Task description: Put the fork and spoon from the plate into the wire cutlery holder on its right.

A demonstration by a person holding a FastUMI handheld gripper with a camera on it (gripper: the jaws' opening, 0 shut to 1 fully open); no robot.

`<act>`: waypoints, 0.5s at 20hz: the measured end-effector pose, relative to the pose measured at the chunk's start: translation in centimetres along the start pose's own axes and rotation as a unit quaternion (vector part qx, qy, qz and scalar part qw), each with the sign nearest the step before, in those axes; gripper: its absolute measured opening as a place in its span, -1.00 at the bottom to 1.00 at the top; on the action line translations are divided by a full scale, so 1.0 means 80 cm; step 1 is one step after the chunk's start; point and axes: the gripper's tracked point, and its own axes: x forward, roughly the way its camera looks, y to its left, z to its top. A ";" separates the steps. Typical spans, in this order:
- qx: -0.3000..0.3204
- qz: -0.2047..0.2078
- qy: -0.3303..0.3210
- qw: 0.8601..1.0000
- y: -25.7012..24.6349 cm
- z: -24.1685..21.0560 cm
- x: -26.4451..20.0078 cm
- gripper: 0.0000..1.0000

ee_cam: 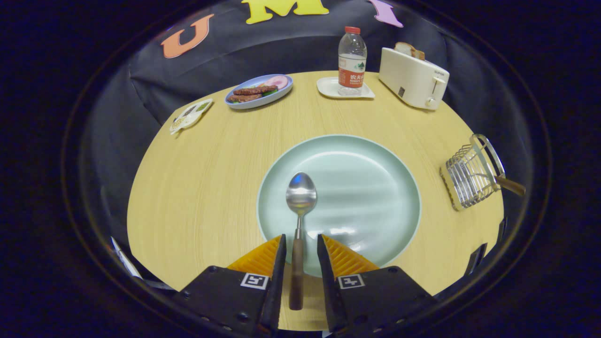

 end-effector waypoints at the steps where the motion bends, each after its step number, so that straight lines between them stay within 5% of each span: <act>1: 0.003 -0.006 0.004 1.000 -0.004 -0.002 0.005 -0.41; 3: 0.002 0.000 0.012 1.000 -0.007 -0.004 0.002 -0.78; 10: -0.053 0.032 0.001 0.998 -0.013 0.006 -0.034 -0.89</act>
